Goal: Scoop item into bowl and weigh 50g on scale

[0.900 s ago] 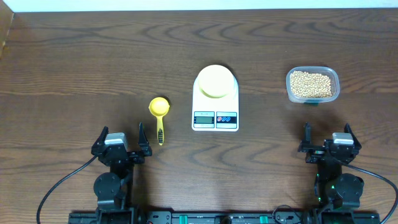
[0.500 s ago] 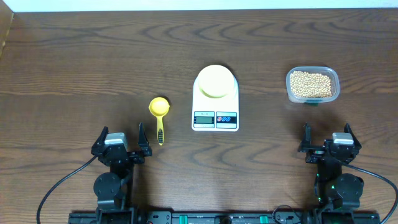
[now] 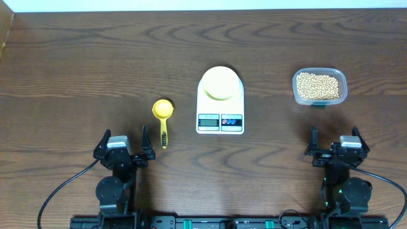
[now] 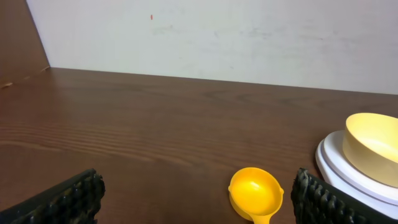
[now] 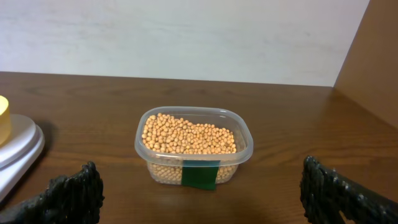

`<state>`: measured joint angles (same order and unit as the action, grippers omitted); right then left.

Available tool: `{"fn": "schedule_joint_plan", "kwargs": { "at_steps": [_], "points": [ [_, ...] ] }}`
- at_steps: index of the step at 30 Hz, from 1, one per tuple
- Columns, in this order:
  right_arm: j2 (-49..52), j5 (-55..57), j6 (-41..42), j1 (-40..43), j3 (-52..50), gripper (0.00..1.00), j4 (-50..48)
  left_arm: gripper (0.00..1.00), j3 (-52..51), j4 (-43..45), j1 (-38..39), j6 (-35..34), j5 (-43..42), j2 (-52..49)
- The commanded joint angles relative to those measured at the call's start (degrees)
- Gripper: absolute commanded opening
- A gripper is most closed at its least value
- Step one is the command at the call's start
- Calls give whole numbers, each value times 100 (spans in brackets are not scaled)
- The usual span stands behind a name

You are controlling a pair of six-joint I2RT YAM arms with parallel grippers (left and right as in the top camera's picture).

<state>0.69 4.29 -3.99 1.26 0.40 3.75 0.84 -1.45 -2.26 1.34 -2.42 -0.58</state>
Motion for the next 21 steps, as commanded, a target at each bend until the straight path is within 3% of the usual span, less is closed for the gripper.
{"fn": "schedule_joint_plan", "kwargs": {
  "at_steps": [1,14,18,21],
  "points": [
    [-31,2,-57,4,-7,99,26,98,-61,-273,-35,52,181,35],
    [-31,2,-57,4,-7,99,26,98,-61,-107,-28,-116,-28,35],
    [-31,2,-57,4,-7,99,26,98,-61,623,-28,-1263,-2197,35],
    [-31,2,-57,4,-7,99,26,98,-61,1178,-28,-1329,-3093,35]
  ]
}}
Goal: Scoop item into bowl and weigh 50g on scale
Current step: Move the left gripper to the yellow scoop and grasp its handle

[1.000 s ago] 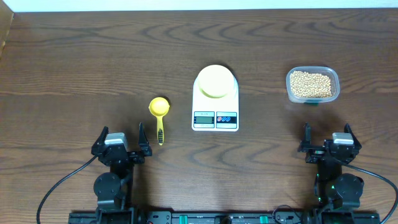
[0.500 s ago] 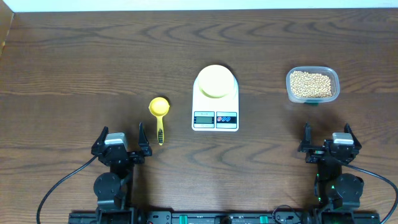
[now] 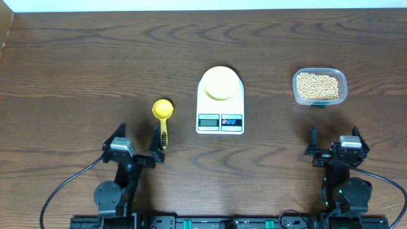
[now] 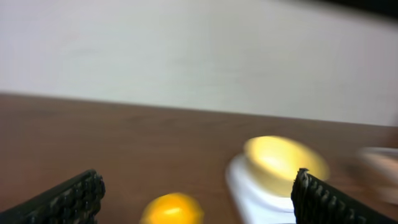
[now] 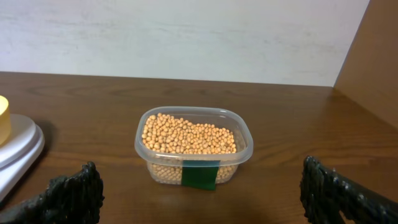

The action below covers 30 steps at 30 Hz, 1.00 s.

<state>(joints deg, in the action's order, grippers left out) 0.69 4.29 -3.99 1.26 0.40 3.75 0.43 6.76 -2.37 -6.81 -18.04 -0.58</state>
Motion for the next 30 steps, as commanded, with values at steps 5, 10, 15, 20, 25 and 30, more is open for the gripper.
{"fn": "schedule_joint_plan", "kwargs": {
  "at_steps": [5,10,15,20,25,30],
  "points": [
    [-31,2,-57,4,-7,99,26,98,-20,1655,-20,-487,-1644,35],
    [-31,4,-57,4,-7,99,26,98,243,2347,-20,-238,-1534,22],
    [-31,4,-57,4,-7,99,26,98,1207,1191,-20,-33,-1403,-485],
    [-31,4,-57,4,-7,99,26,98,2804,-1508,-20,203,-916,-1978],
    [-31,2,-57,4,-7,99,26,98,3947,-3309,-17,208,-962,-3705],
    [-31,4,-57,4,-7,99,26,98,4063,-3324,-20,208,-2347,-4876]
  ]
}}
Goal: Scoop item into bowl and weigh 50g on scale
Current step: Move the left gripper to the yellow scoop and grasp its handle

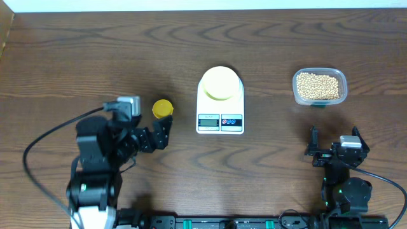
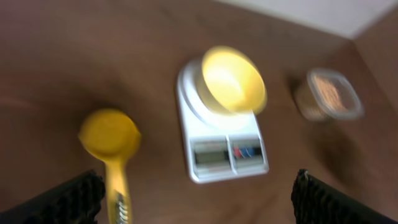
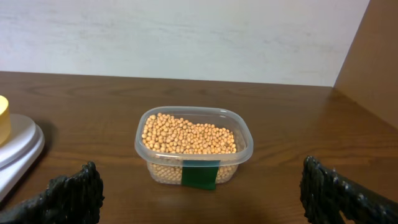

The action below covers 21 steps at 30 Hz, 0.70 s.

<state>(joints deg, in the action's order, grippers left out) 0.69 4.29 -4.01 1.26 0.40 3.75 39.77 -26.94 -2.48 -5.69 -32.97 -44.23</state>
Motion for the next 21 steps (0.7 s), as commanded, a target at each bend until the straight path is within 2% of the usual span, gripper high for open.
{"fn": "schedule_joint_plan", "kwargs": {
  "at_steps": [1,4,6,9,13,21],
  "points": [
    [-31,4,-55,4,-7,99,26,98,138,87,-9,92,-745,-662],
    [-31,4,-55,4,-7,99,26,98,262,-129,-9,-374,210,-1097],
    [-31,2,-55,4,-7,99,26,98,531,-684,-7,-605,1097,-1486],
    [-31,4,-55,4,-7,99,26,98,739,-1137,11,-981,1641,-1878],
    [-31,2,-55,4,-7,99,26,98,734,-1180,20,-1655,1698,-2535],
    [-31,4,-55,4,-7,99,26,98,734,-855,28,-1456,1615,-3742]
  ]
}}
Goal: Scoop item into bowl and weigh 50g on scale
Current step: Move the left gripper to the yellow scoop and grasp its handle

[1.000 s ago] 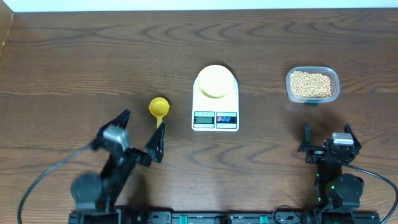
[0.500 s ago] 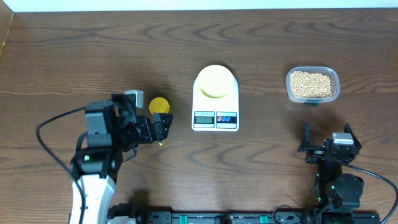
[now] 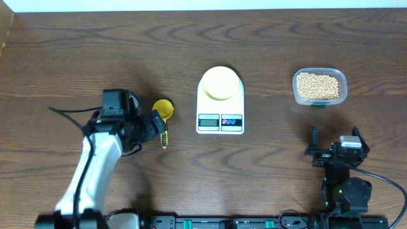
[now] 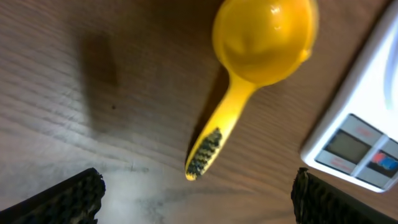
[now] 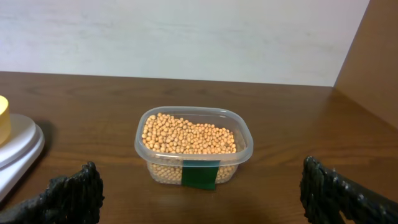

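A yellow scoop [image 3: 163, 110] lies on the table left of the scale, its handle [image 4: 214, 140] pointing toward the front edge. My left gripper [image 3: 154, 127] hovers open over the handle's end, a finger [image 4: 62, 198] on either side, touching nothing. A yellow bowl [image 3: 220, 83] sits on the white scale [image 3: 220, 121]. The clear tub of soybeans [image 5: 193, 140] stands at the far right. My right gripper [image 5: 199, 202] rests open near the front edge, facing the tub.
The scale's corner with its display [image 4: 357, 146] is close to the right of the scoop handle. A wooden side wall [image 5: 373, 62] rises at the table's right edge. Bare wood lies between the scale and the tub [image 3: 319, 87].
My left gripper has come down close over the scoop; its view now shows only the scoop and a corner of the scale. The right arm has not moved.
Both grippers first rested open at the front edge. The left one then turned toward the scoop, later stood high over the table looking down on scoop, scale and tub, and now hangs low over the scoop's handle. Nothing has been picked up.
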`<state>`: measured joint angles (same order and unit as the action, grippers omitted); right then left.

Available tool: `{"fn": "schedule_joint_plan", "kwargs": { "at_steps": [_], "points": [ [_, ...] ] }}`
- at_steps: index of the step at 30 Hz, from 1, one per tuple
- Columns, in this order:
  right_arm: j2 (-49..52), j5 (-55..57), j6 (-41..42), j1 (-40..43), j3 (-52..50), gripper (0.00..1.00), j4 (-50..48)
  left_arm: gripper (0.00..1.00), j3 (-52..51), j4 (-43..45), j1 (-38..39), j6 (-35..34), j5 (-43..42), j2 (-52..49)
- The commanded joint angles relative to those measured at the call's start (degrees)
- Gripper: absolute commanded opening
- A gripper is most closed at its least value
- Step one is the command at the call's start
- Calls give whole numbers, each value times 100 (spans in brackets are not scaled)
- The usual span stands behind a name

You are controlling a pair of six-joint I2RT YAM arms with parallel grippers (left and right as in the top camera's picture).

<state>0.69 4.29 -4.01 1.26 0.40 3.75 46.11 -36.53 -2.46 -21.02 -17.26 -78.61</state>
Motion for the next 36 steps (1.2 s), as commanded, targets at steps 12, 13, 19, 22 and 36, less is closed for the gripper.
{"fn": "schedule_joint_plan", "kwargs": {
  "at_steps": [12,13,19,22,36],
  "points": [
    [-31,4,-55,4,-7,99,26,98,101,1008,157,859,-719,-1661],
    [-31,4,-55,4,-7,99,26,98,101,1060,188,890,-719,-1692],
    [-31,2,-55,4,-7,99,26,86,101,1287,267,903,-717,-1764],
    [-31,4,-55,4,-7,99,26,84,79,1259,267,896,-717,-1764],
    [-31,4,-55,4,-7,99,26,66,-57,1182,446,894,-715,-1764]
  ]
}}
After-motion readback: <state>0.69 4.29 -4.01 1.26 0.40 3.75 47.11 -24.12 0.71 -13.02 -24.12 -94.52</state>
